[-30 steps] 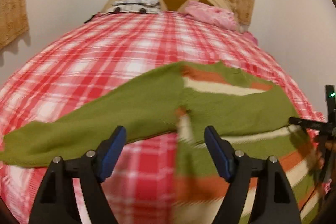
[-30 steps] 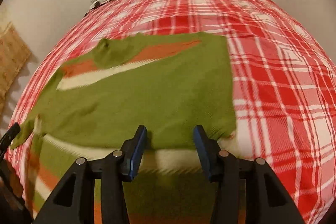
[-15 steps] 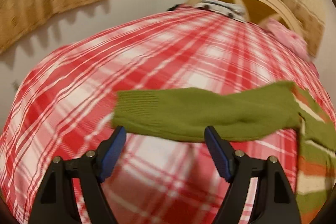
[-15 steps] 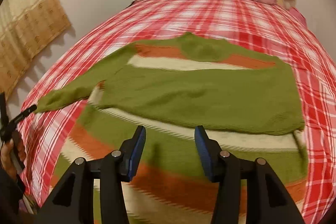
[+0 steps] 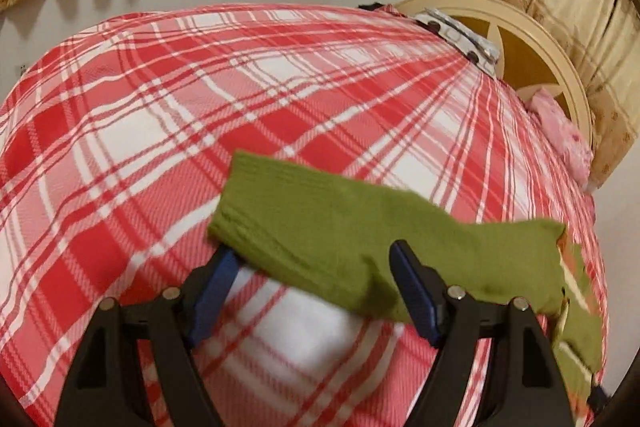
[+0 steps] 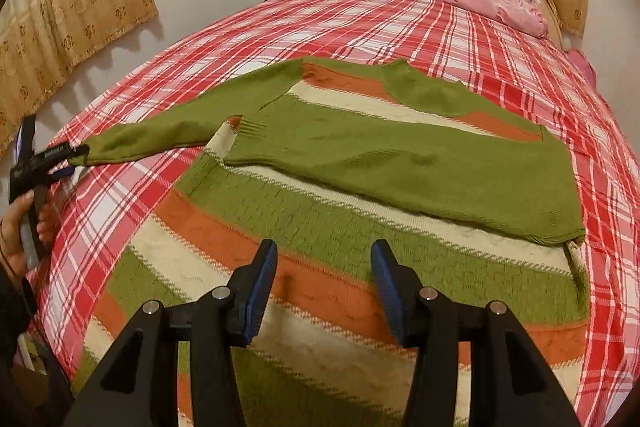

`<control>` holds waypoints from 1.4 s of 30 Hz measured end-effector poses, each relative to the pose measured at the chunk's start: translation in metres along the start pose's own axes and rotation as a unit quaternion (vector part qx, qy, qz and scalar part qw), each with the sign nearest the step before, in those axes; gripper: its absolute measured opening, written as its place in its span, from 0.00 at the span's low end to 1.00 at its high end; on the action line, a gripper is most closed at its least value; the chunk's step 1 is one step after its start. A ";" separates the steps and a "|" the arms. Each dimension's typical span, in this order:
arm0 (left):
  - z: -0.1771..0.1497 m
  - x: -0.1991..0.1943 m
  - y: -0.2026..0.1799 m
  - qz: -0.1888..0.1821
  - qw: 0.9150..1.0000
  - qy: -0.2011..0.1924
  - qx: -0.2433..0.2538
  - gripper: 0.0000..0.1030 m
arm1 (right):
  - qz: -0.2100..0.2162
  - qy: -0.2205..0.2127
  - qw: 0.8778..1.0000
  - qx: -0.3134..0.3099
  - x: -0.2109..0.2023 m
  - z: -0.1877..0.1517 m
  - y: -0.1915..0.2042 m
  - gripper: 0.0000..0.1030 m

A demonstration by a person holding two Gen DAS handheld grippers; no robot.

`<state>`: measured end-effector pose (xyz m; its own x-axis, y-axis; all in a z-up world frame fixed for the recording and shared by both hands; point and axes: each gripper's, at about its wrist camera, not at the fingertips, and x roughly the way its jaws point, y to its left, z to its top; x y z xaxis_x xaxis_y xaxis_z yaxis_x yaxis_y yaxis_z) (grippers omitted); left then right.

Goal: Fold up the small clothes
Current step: 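Move the left tool to the other green sleeve cuff, then close the left tool on the sleeve cuff and lift it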

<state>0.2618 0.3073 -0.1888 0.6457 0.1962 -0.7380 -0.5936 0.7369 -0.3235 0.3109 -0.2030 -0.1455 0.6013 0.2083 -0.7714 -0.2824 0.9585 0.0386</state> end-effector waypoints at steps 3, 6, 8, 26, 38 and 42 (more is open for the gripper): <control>0.008 0.007 0.006 0.004 1.000 -0.009 -0.019 0.69 | 0.000 -0.001 1.000 -0.001 -0.002 -0.005 0.001 0.49; 0.013 0.008 0.007 0.007 1.000 -0.012 -0.017 0.27 | 0.001 0.001 1.000 0.001 -0.001 -0.010 0.002 0.49; 0.016 0.010 0.010 -0.001 1.000 -0.002 -0.016 0.11 | 0.002 0.001 1.000 0.003 -0.001 -0.013 0.002 0.49; 0.041 -0.101 -0.124 -0.160 0.980 -0.088 0.080 0.06 | 0.001 -0.029 0.998 0.050 -0.024 -0.031 -0.028 0.49; 0.019 -0.133 -0.259 -0.259 0.949 -0.090 0.157 0.06 | -0.010 -0.050 0.995 0.092 -0.052 -0.057 -0.069 0.49; -0.004 -0.134 -0.295 -0.281 0.939 -0.072 0.185 0.06 | -0.013 -0.045 0.992 0.115 -0.054 -0.066 -0.081 0.49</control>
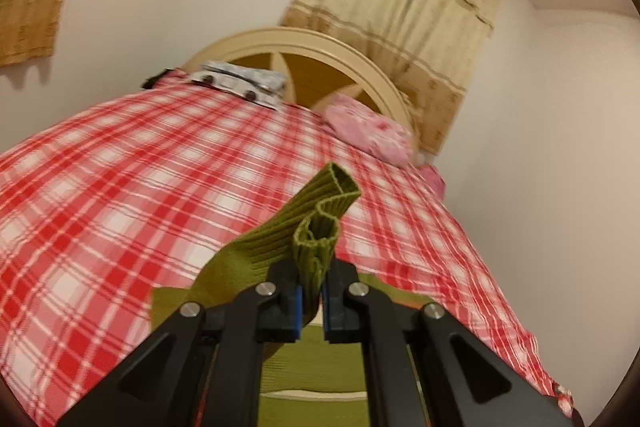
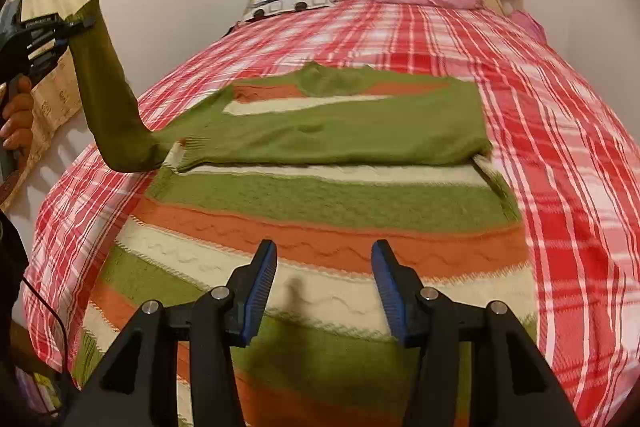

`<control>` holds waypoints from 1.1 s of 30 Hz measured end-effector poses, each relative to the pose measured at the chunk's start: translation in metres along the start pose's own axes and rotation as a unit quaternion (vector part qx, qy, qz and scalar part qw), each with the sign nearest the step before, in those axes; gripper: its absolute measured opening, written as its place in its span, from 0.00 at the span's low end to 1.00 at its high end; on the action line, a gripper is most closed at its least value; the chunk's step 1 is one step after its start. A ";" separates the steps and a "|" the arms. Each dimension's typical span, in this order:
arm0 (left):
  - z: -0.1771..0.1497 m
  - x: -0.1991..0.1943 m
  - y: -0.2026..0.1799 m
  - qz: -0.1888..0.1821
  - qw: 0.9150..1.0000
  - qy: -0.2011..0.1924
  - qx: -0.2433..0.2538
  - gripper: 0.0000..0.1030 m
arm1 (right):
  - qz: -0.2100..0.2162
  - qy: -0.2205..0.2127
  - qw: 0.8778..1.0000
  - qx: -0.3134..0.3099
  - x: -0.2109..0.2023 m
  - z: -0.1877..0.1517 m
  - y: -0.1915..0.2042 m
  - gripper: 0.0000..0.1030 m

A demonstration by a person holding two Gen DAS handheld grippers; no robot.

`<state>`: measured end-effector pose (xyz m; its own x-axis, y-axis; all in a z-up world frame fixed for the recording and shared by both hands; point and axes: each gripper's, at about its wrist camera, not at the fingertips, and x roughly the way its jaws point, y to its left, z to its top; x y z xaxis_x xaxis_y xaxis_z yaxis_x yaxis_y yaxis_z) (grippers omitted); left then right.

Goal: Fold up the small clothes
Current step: 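Close the left tool on the sleeve cuff and lift it, then fold the held sleeve across the sweater body toward the right tool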

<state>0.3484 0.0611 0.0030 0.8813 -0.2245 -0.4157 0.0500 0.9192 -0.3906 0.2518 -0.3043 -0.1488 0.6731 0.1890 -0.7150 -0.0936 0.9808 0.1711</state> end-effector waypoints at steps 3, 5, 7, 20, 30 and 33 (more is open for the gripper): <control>-0.016 0.022 -0.030 -0.011 0.999 0.027 0.020 0.06 | 0.001 -0.004 1.000 0.012 -0.006 -0.005 -0.008 0.49; -0.025 0.033 -0.045 -0.018 0.999 0.043 0.026 0.06 | 0.003 -0.009 1.000 0.021 -0.011 -0.012 -0.015 0.49; -0.037 0.044 -0.062 -0.025 0.997 0.057 0.037 0.06 | 0.001 -0.005 0.999 0.032 -0.011 -0.018 -0.024 0.49; -0.101 0.094 -0.163 -0.048 0.986 0.111 0.118 0.06 | -0.009 -0.017 0.995 0.100 -0.019 -0.042 -0.079 0.49; -0.140 0.130 -0.202 -0.050 0.978 0.131 0.154 0.06 | 0.012 -0.028 0.993 0.117 -0.020 -0.045 -0.087 0.50; -0.149 0.139 -0.211 -0.046 0.974 0.140 0.169 0.07 | 0.017 -0.031 0.992 0.123 -0.021 -0.047 -0.089 0.50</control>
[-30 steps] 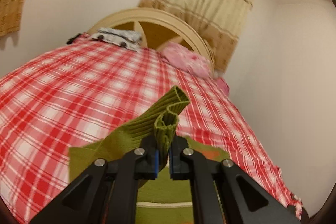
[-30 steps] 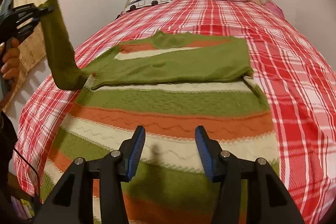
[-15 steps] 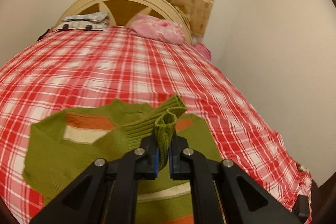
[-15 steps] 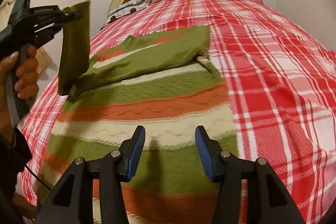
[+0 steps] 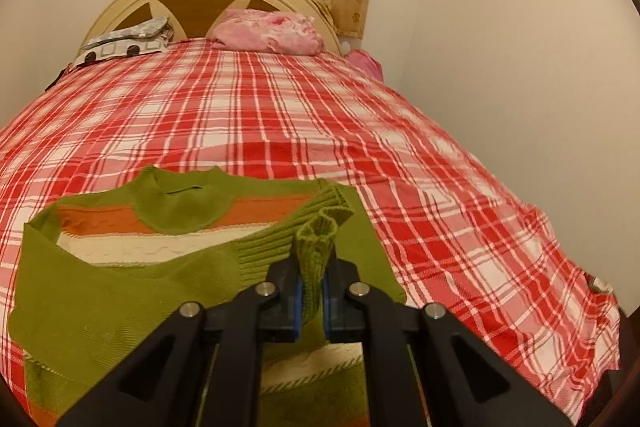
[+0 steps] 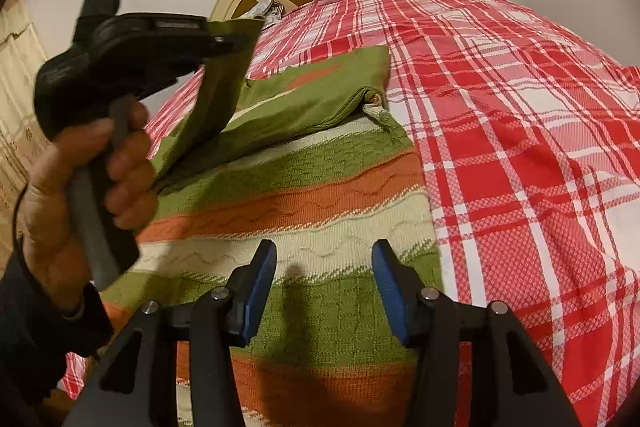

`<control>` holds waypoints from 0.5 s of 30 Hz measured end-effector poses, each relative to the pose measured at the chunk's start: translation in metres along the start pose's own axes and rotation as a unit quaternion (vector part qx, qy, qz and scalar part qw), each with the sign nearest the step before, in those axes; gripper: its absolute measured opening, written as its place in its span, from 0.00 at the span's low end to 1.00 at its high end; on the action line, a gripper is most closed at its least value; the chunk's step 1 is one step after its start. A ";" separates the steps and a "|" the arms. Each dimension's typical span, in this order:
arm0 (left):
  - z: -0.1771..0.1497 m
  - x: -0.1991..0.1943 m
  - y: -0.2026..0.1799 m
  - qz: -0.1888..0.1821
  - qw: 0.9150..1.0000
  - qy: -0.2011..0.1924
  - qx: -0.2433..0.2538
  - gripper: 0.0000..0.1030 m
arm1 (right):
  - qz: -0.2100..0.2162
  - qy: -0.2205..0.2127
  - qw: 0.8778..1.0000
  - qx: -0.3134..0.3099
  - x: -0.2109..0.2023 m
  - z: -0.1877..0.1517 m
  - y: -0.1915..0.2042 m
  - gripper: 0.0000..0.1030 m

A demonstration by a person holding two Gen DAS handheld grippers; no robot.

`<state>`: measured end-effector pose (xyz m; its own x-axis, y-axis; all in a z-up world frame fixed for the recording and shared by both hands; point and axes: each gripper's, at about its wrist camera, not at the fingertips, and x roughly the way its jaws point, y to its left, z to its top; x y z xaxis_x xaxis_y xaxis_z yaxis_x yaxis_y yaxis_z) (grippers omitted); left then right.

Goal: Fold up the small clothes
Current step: 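Fold the held sleeve across the sweater body toward the right tool, then open the left tool to release the sleeve onto the body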

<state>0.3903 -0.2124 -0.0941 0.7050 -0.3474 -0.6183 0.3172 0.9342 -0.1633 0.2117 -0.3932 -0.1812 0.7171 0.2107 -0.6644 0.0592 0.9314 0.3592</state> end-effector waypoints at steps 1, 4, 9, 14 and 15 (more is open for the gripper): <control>0.000 0.002 -0.002 0.001 1.000 0.005 0.004 0.09 | 0.000 0.000 1.000 0.001 0.000 0.000 0.000 0.50; -0.002 -0.001 -0.007 0.001 1.000 0.016 0.021 0.37 | 0.001 0.002 1.000 0.001 0.001 0.000 0.000 0.50; -0.010 -0.036 0.004 0.011 0.998 -0.026 0.049 0.68 | 0.003 0.004 1.000 -0.002 0.002 -0.001 0.001 0.54; -0.028 -0.057 0.046 0.083 0.993 -0.024 0.075 0.74 | 0.001 0.001 1.000 -0.008 -0.001 0.000 0.004 0.54; -0.032 -0.061 0.058 0.094 0.993 -0.023 0.072 0.74 | -0.001 0.000 1.000 -0.011 -0.002 0.001 0.005 0.54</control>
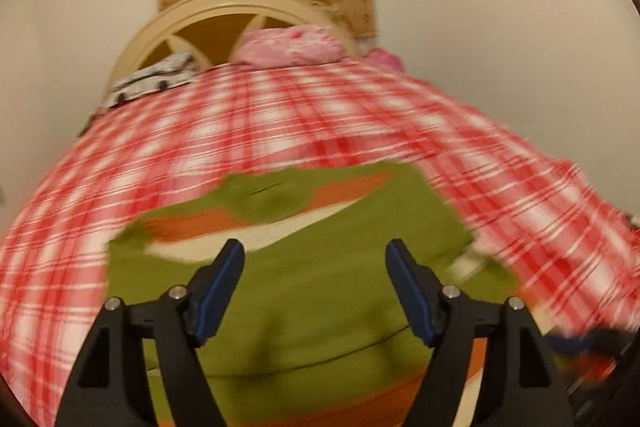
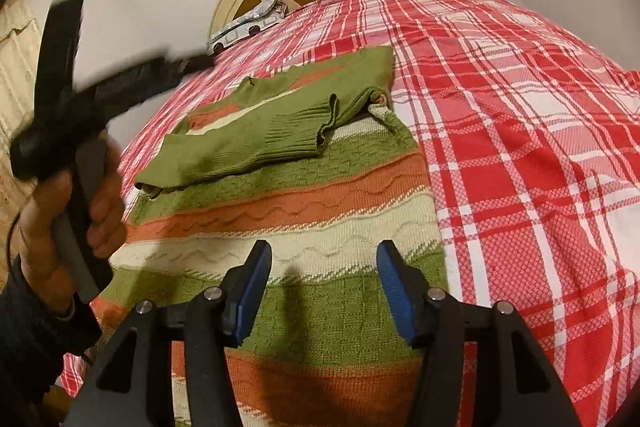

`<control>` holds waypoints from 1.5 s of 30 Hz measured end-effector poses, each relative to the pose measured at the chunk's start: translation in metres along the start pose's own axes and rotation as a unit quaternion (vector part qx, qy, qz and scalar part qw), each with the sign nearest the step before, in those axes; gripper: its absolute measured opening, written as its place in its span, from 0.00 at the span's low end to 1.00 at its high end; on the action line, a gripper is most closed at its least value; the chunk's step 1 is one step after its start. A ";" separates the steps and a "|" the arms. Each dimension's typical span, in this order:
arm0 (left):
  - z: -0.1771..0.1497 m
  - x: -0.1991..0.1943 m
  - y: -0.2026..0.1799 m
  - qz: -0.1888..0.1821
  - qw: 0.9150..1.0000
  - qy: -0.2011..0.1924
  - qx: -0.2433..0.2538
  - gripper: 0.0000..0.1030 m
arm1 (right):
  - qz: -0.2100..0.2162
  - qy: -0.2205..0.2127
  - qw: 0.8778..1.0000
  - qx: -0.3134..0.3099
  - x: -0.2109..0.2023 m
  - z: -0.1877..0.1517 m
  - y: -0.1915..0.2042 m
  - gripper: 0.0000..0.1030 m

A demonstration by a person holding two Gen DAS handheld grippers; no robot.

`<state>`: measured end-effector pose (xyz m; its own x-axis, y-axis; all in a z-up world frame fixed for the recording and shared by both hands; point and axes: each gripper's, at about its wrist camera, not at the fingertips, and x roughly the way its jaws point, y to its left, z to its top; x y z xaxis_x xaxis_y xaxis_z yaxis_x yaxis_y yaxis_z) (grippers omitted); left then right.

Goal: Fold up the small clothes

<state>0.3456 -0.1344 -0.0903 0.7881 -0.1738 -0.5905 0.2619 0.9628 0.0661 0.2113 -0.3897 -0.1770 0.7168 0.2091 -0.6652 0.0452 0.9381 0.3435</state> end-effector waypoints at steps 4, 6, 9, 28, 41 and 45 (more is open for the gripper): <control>-0.022 -0.003 0.049 0.043 0.999 0.011 -0.029 0.74 | -0.007 -0.007 1.000 -0.019 -0.004 0.019 0.008 0.54; -0.032 -0.001 0.071 0.063 0.997 0.019 -0.047 0.74 | 0.001 -0.004 1.000 -0.014 0.000 0.037 0.012 0.54; -0.042 0.001 0.098 0.087 0.993 0.026 -0.070 0.74 | 0.012 -0.005 1.000 -0.008 0.014 0.061 0.015 0.54; -0.071 0.032 0.161 0.113 0.982 0.067 -0.137 0.74 | -0.019 0.021 0.999 -0.025 0.083 0.114 0.039 0.05; -0.066 0.032 0.158 0.118 0.983 0.064 -0.126 0.75 | -0.106 0.019 0.994 -0.035 0.093 0.135 0.000 0.05; -0.060 0.045 0.154 0.123 0.984 0.078 -0.102 0.79 | -0.103 0.038 0.994 -0.028 0.107 0.127 -0.016 0.05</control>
<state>0.3879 0.0185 -0.1554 0.7139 0.0889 -0.6946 -0.0563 0.9960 0.0696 0.3756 -0.4176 -0.1697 0.6420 0.0291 -0.7662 0.1448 0.9767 0.1584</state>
